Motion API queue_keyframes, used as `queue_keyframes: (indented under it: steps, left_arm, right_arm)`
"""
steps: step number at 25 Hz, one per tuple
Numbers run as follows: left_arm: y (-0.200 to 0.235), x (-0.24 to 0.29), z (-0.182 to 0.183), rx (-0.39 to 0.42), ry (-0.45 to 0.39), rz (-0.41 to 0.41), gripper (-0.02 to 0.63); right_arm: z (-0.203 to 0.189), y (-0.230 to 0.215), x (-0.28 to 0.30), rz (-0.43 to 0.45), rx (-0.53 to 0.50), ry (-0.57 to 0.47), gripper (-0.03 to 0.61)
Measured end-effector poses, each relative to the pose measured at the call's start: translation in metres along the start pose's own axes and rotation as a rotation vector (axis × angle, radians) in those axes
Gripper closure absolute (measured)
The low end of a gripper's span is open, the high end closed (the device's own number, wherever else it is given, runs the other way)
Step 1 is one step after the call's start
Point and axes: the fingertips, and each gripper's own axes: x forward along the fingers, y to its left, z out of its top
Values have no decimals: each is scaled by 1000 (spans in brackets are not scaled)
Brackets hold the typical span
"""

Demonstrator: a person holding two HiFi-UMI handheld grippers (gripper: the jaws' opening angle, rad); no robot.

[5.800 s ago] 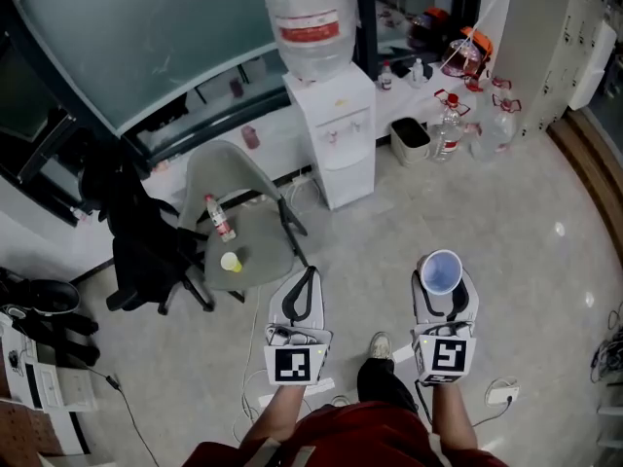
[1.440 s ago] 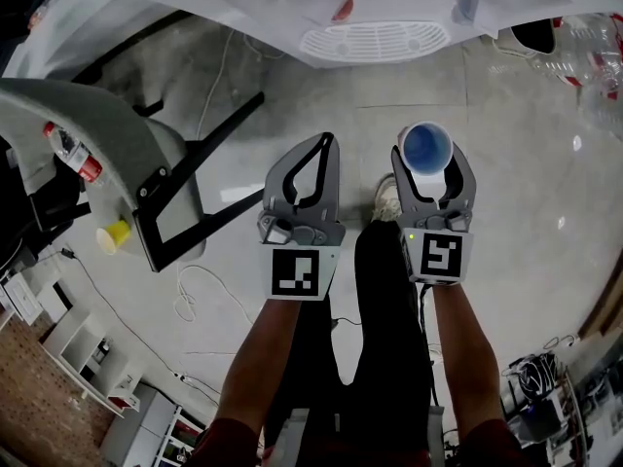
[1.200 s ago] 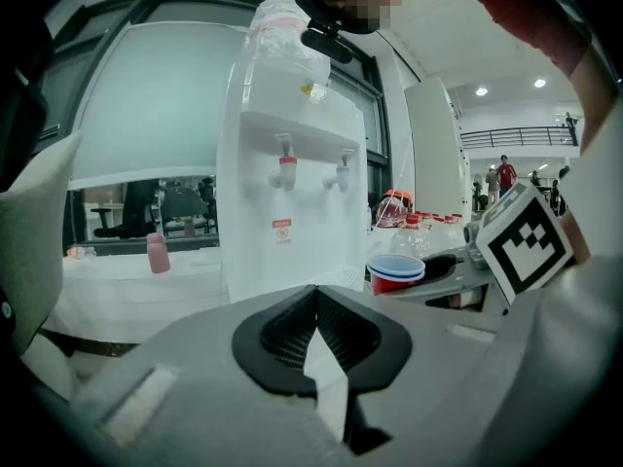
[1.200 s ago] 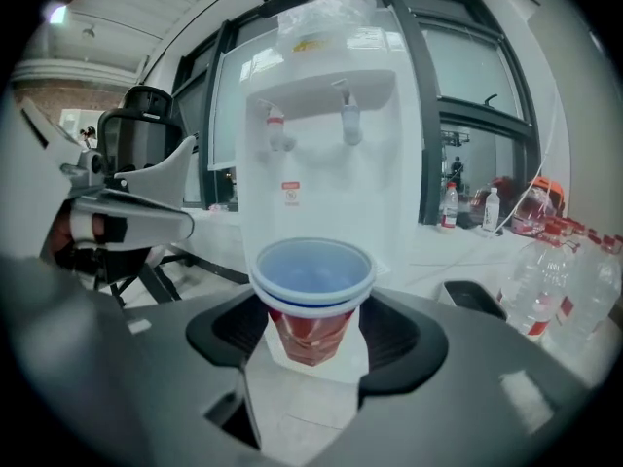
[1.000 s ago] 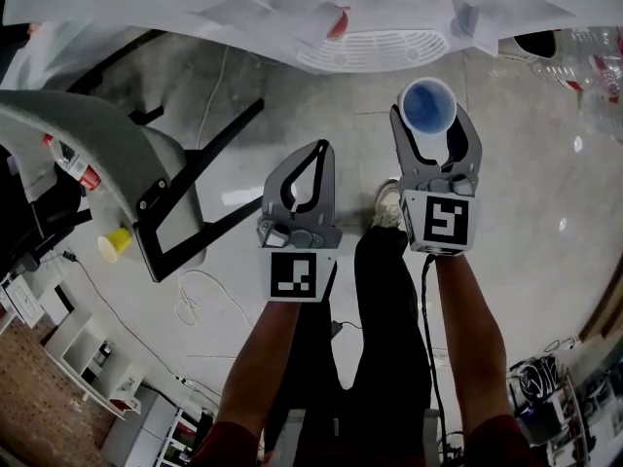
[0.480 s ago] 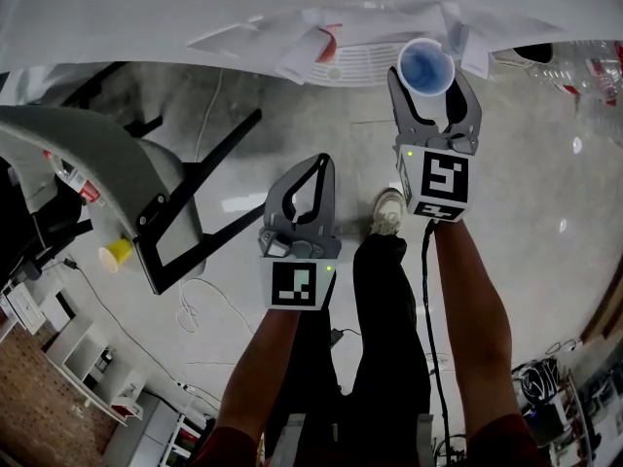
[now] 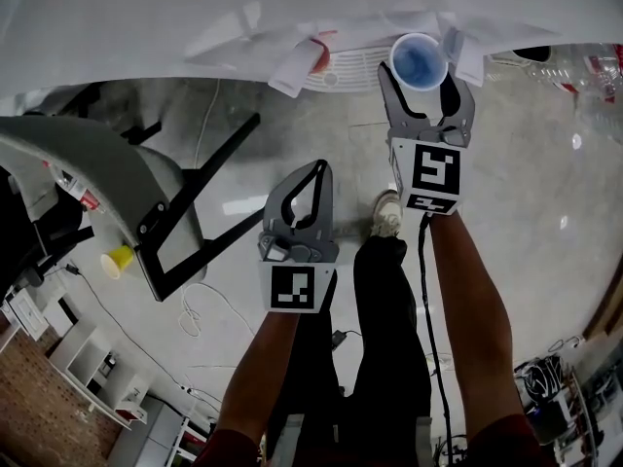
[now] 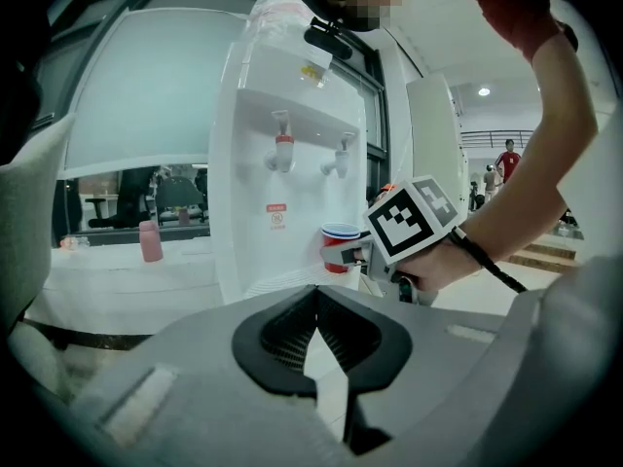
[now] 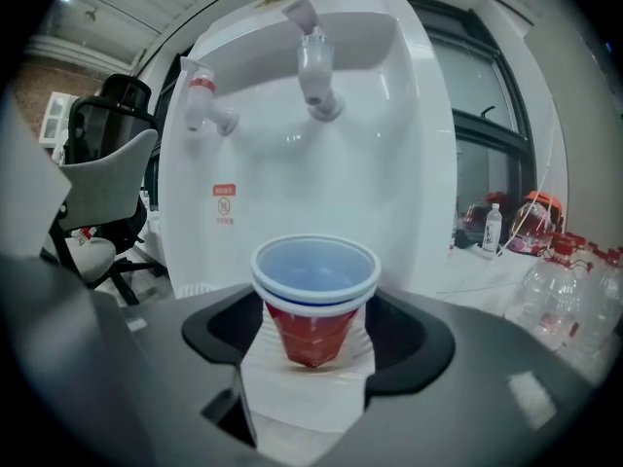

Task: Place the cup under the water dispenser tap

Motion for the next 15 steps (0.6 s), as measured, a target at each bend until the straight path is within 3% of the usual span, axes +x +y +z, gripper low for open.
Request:
queue_keyframes:
  steps: [4,15]
  left_arm:
    - [0,0,2,0,-3,-7,614]
    - [6,-15,27,-7,-57,-18,614]
  right_arm:
    - [-3,4,1,9,4,22,207]
    - [-27,12,-46,-18,19,113,198]
